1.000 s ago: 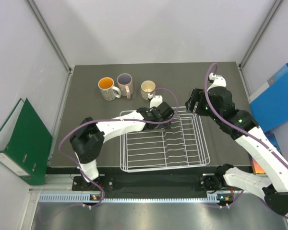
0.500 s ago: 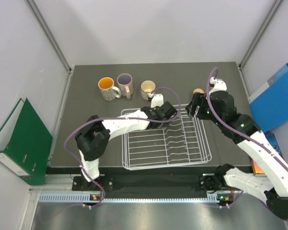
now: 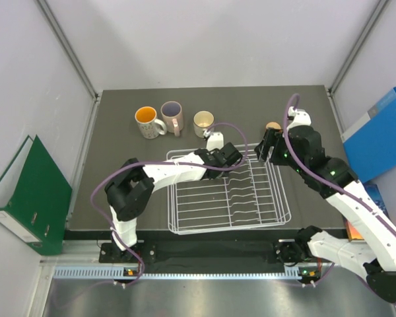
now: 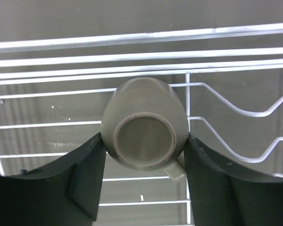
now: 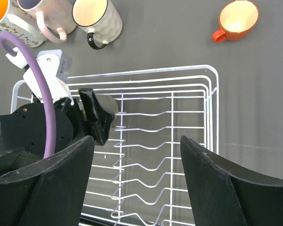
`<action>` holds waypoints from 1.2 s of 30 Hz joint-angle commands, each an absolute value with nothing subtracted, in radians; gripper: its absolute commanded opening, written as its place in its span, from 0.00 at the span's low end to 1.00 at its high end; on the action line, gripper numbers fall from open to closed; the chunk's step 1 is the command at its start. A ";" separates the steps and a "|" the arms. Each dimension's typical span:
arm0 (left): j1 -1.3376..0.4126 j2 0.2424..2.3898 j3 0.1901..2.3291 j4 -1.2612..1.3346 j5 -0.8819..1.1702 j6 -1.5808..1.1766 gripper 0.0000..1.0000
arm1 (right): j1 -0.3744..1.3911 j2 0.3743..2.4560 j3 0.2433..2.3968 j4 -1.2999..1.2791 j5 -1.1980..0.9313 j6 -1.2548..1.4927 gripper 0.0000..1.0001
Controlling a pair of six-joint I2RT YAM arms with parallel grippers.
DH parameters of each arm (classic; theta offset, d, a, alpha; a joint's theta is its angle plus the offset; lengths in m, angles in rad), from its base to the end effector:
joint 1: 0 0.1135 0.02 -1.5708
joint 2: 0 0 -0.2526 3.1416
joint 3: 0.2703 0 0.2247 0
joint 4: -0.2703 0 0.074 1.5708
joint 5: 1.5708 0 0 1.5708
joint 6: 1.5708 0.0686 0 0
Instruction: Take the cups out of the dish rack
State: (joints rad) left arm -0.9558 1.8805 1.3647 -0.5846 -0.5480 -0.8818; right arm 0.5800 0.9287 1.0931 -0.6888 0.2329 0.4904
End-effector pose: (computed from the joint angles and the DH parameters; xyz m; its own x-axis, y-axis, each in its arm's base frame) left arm 0.2456 -0.2857 0.1813 -0.7599 -0.0661 -0.6466 -0.0403 0.9977 -0.0546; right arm 0.1713 0.0933 0.3400 -0.5419 0.1928 -0.8180 -0.1257 0.9438 0.3058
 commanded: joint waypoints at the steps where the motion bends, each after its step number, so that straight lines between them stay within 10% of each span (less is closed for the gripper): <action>1: -0.951 1.858 1.350 -0.598 -0.566 -0.874 0.38 | 0.592 0.911 1.095 -0.672 0.233 0.492 0.73; 8: -0.951 1.674 1.370 -0.627 -0.571 -0.835 0.00 | 0.592 0.907 1.104 -0.663 0.236 0.503 0.73; 23: -0.726 1.204 0.990 0.140 0.135 -0.995 0.00 | 0.594 0.764 0.962 -0.431 -0.056 0.526 0.70; 36: -0.620 1.307 0.793 0.888 0.531 -1.362 0.00 | 0.595 0.730 0.894 -0.175 -0.343 0.607 0.63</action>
State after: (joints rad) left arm -0.6224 1.2827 0.7979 0.4904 0.3832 -1.2114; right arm 0.5808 0.7334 0.9005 -0.3328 -0.2157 0.5671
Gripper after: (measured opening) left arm 0.662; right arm 0.630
